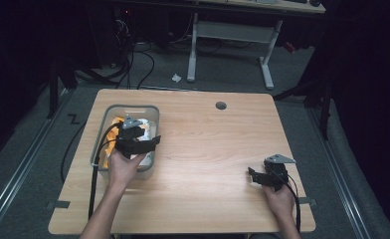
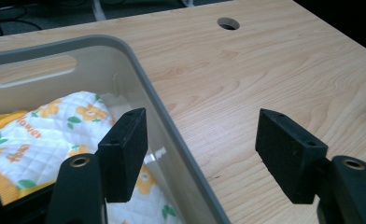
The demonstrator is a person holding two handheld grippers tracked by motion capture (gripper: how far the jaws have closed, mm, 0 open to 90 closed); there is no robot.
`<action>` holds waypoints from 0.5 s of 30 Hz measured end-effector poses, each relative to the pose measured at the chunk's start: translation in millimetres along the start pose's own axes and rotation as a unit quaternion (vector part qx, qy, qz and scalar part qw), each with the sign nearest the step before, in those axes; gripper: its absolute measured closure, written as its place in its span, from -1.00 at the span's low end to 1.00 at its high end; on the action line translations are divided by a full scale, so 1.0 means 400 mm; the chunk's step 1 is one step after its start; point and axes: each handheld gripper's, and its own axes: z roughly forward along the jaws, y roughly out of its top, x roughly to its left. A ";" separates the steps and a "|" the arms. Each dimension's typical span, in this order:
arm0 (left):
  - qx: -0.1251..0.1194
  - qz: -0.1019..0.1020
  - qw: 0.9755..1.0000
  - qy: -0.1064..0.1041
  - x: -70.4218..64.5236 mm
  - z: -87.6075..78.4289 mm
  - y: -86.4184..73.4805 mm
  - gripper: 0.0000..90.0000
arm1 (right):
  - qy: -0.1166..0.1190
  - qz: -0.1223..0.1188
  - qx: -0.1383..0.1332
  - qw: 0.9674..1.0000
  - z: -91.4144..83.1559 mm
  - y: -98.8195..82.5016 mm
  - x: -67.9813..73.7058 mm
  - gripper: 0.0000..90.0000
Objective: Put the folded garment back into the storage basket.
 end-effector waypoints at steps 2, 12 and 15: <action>-0.001 0.001 1.000 -0.004 -0.006 0.002 0.001 -0.23 | 0.000 0.000 0.000 1.000 0.000 0.000 0.000 -0.40; -0.004 0.012 0.999 -0.036 -0.053 0.015 0.003 -0.24 | 0.000 0.000 0.000 1.000 0.000 0.000 0.000 -0.40; -0.003 0.020 0.999 -0.027 -0.062 0.018 0.005 -0.24 | 0.000 0.000 0.000 1.000 0.000 0.000 0.000 -0.40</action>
